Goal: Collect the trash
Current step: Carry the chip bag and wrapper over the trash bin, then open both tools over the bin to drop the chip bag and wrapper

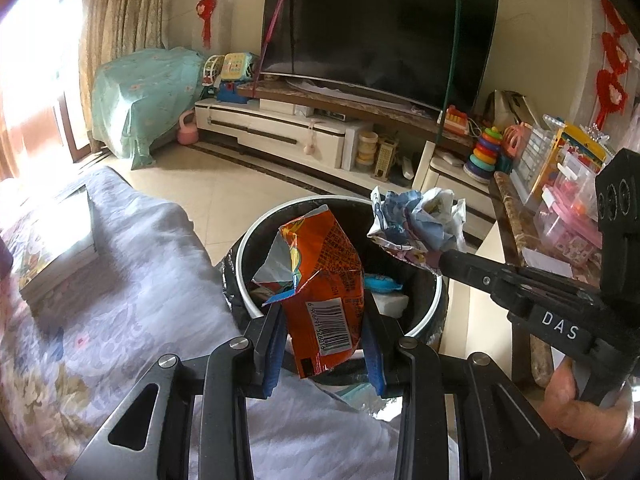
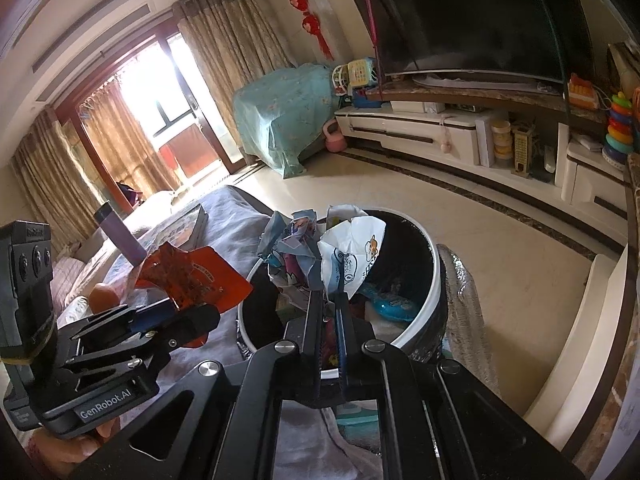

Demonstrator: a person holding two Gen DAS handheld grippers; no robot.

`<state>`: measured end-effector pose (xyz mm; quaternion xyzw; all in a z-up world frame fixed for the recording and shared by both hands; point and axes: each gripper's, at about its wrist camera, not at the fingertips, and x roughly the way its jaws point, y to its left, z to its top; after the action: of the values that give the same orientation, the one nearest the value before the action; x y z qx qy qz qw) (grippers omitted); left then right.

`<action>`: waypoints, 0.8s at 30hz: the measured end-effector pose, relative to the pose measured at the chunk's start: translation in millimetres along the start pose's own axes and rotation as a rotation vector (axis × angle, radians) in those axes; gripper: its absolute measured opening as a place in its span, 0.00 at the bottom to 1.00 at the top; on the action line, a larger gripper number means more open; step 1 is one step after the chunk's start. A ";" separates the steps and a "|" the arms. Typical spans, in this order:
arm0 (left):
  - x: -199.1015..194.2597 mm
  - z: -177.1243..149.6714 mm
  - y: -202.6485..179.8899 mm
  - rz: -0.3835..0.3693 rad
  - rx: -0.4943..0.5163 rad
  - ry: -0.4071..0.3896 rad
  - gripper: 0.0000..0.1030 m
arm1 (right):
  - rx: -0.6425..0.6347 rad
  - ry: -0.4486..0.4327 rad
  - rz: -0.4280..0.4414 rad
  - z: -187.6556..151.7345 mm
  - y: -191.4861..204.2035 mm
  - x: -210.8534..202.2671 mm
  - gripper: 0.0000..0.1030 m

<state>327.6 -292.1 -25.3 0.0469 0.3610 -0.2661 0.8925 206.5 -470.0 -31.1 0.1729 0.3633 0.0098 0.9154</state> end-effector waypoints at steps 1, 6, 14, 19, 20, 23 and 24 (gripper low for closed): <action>1.7 0.6 0.1 0.000 0.001 0.001 0.31 | 0.000 0.001 -0.001 0.7 -0.6 0.6 0.05; 11.0 4.4 -1.6 0.000 0.006 0.011 0.31 | 0.000 0.003 -0.007 4.4 -2.2 4.0 0.05; 23.6 11.9 -0.9 0.010 0.012 0.020 0.31 | -0.003 0.021 -0.014 5.4 -2.4 12.4 0.05; 32.0 14.5 -2.2 0.015 0.012 0.028 0.31 | -0.007 0.030 -0.018 8.1 -3.2 14.8 0.05; 33.4 15.3 -3.2 0.016 0.012 0.029 0.31 | -0.007 0.030 -0.018 8.7 -3.3 15.2 0.05; 39.9 16.7 -4.2 0.017 0.010 0.039 0.31 | -0.006 0.029 -0.022 10.6 -4.7 15.6 0.05; 41.8 17.6 -3.8 0.018 0.010 0.041 0.31 | -0.005 0.029 -0.022 10.7 -5.0 16.0 0.05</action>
<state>361.6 -318.6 -39.9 0.0598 0.3776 -0.2590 0.8870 224.8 -475.6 -36.0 0.1665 0.3785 0.0030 0.9105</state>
